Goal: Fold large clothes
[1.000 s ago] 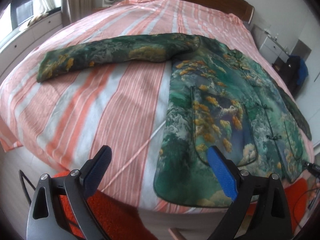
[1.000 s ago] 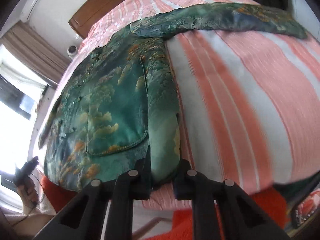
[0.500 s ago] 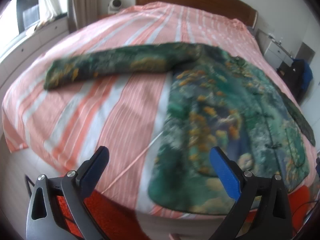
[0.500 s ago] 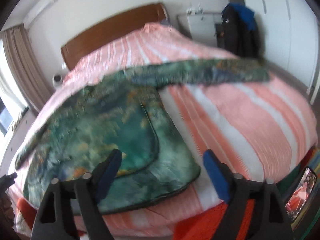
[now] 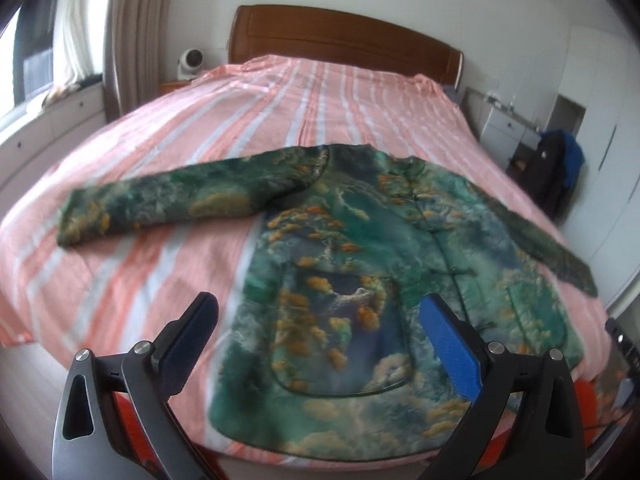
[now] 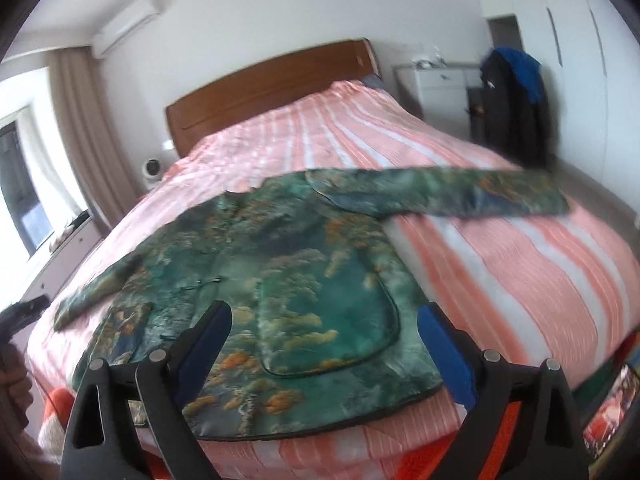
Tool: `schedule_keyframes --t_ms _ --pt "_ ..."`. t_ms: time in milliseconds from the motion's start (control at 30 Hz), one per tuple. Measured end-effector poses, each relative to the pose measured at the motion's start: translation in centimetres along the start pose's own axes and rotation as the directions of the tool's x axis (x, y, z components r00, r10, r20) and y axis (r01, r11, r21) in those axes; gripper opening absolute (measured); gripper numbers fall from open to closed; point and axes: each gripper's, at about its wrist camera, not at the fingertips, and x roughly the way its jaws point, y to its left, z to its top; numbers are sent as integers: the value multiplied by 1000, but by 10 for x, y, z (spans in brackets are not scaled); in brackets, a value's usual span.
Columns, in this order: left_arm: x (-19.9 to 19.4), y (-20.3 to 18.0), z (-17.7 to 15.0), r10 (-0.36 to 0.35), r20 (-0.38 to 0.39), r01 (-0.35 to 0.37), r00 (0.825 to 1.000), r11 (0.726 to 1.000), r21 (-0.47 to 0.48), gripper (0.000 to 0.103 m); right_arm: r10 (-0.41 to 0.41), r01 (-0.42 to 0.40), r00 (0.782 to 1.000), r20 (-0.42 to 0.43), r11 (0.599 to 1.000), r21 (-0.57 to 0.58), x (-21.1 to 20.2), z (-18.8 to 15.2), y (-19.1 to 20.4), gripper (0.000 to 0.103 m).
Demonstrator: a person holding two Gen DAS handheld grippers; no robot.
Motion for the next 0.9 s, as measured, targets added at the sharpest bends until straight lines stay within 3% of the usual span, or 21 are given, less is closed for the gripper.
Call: schedule_keyframes --t_ms 67,200,333,400,533,667,900 --pt "0 3 -9 3 21 -3 1000 999 -48 101 8 -7 999 35 999 -35 -4 -1 7 102" --pt "7 6 -26 -30 -1 29 1000 992 -123 101 -7 21 995 102 991 -136 -10 -3 20 103" --pt "13 -1 -34 -16 -27 14 999 996 -83 101 -40 68 992 116 968 -243 -2 -12 34 103" --pt "15 -6 -36 6 -40 -7 999 999 -39 101 -19 49 993 118 964 -262 1 -19 36 103" --pt "20 -14 -36 78 -65 -75 995 996 45 101 21 -4 998 55 958 -287 9 -29 41 103" --pt "21 -18 -37 141 -35 -136 989 984 116 101 22 -17 1000 14 962 -273 13 -33 41 103" --pt "20 -16 -39 151 -11 -148 989 980 133 101 42 -61 996 -80 966 -250 20 -35 39 103"
